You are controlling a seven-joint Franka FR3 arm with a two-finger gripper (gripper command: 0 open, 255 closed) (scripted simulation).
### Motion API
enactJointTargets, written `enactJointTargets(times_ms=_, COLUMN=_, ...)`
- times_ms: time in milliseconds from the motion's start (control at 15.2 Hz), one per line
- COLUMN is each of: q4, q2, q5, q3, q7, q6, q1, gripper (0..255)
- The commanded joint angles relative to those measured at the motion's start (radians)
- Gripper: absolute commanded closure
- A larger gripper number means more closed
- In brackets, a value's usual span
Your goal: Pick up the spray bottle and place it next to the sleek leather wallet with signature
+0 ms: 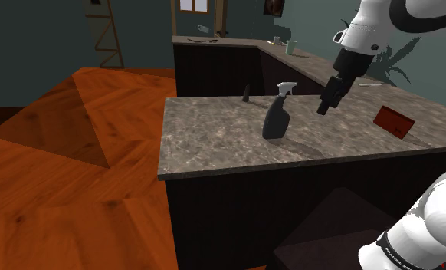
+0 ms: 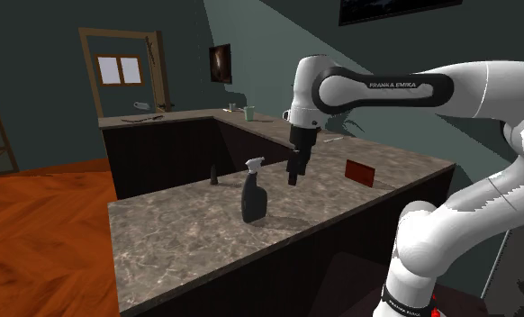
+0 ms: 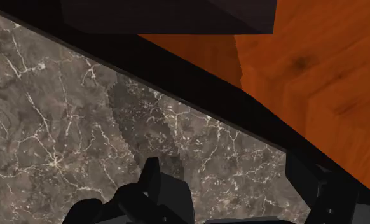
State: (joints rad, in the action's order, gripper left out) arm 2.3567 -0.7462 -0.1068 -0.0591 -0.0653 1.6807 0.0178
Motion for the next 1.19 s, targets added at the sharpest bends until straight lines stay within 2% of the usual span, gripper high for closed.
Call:
enactJointTargets(times_ms=0, q4=0.000, q2=0.000, q5=0.000, q3=0.000, q7=0.000, q6=0.000, q1=0.000, gripper=0)
enactJointTargets(times_ms=330, q4=0.091, q2=0.029, q5=0.011, q3=0.198, q7=-0.410, q6=0.211, q1=-0.071, gripper=0)
enactJointTargets(times_ms=594, q4=0.082, q2=0.130, q5=-0.030, q3=0.372, q7=-0.757, q6=0.348, q1=-0.163, gripper=0)
enactJointTargets(times_ms=858, q4=0.002, q2=0.280, q5=-0.141, q3=0.555, q7=-1.132, q6=0.422, q1=-0.299, gripper=0)
enactJointTargets(times_ms=1056, q4=-0.101, q2=0.420, q5=-0.275, q3=0.696, q7=-1.430, q6=0.415, q1=-0.419, gripper=0)
enactJointTargets(times_ms=1122, q4=-0.107, q2=0.428, q5=-0.284, q3=0.701, q7=-1.445, q6=0.413, q1=-0.423, gripper=0)
